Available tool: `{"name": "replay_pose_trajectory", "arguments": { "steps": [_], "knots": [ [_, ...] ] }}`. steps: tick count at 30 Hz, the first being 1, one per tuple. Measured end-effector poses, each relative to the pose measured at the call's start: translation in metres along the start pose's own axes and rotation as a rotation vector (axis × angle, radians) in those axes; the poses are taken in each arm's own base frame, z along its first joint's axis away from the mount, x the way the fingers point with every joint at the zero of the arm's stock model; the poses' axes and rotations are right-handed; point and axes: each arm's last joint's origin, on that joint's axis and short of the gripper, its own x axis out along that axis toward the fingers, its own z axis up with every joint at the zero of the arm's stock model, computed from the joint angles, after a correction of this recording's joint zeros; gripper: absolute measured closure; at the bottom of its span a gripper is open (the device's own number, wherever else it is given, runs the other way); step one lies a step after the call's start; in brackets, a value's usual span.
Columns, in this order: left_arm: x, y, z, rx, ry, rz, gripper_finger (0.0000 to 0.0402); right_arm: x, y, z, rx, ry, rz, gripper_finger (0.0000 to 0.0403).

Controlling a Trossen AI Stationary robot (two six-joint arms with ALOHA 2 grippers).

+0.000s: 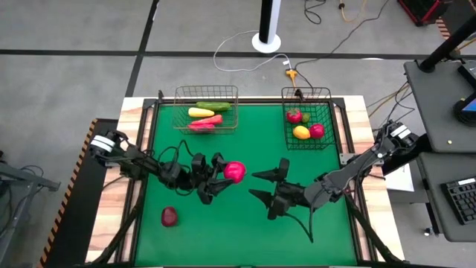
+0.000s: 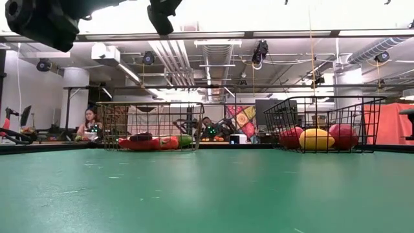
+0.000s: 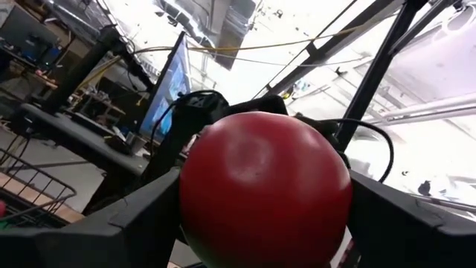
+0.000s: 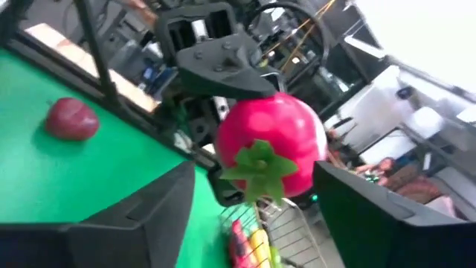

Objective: Sort produce into baskets
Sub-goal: Put the red tomato into the black wire basket

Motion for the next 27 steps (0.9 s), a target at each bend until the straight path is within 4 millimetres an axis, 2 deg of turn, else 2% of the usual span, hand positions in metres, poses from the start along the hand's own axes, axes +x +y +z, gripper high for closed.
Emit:
{"name": "replay_pose_trajectory", "arguments": {
  "steps": [4,9,15,27],
  "knots": [
    [0.000,0.000,0.000,-0.001,0.002,0.002,0.0092,0.006,-0.003,0.007,0.024,0.045,-0.035,0.0102],
    [-0.001,0.000,0.000,-0.003,0.003,0.001,0.0092,0.008,-0.015,0.024,0.106,0.032,-0.080,0.0087],
    [0.001,-0.002,0.001,-0.015,-0.009,-0.023,0.0092,0.013,-0.009,0.020,0.096,0.116,-0.021,0.0083],
    [0.003,-0.003,0.002,-0.033,-0.017,-0.023,0.0092,0.031,0.001,0.018,0.031,0.109,-0.073,0.0096]
  ]
}}
